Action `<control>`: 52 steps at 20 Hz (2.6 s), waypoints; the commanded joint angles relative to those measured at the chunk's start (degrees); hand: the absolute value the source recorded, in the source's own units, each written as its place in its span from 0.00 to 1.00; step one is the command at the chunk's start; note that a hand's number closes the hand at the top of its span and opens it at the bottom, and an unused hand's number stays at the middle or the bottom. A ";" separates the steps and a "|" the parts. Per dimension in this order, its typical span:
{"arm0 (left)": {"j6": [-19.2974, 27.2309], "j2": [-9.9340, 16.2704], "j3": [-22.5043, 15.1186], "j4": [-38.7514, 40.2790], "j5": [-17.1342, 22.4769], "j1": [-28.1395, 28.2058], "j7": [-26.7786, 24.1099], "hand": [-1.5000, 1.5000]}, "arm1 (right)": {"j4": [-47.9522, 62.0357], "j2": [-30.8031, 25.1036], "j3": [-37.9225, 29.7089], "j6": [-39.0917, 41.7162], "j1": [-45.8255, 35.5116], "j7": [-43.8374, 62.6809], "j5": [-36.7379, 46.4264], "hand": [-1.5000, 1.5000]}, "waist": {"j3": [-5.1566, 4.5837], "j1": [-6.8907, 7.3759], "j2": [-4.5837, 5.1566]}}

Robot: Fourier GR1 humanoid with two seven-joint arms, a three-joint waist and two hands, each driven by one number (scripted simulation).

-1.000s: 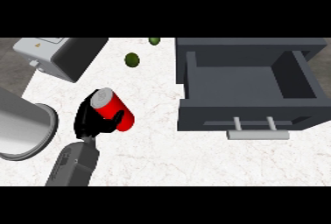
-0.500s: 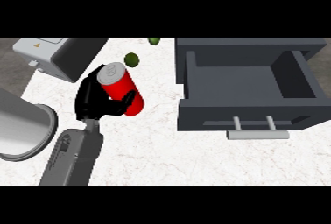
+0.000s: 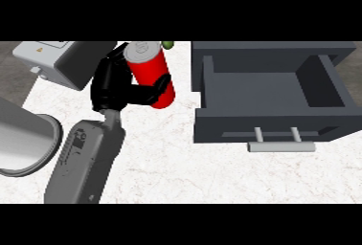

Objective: Pick up the can, place it into the drawer and close the drawer

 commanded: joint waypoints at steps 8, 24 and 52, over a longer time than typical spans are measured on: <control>9.23 -0.58 -4.83 6.18 0.85 -12.94 3.66 1.00 | -0.16 0.45 1.88 -2.35 -1.69 1.33 1.17 0.00 | -0.01 -0.20 0.09; 14.55 -0.59 -5.43 31.21 8.55 -37.16 -2.02 1.00 | -1.81 0.42 3.52 -2.32 -2.82 2.54 2.45 0.00 | 0.01 -1.26 0.39; 22.14 -0.59 -26.94 50.62 32.48 -45.12 -13.63 1.00 | -4.56 0.09 5.03 -3.68 -5.28 6.76 2.07 0.00 | 0.06 -4.26 0.95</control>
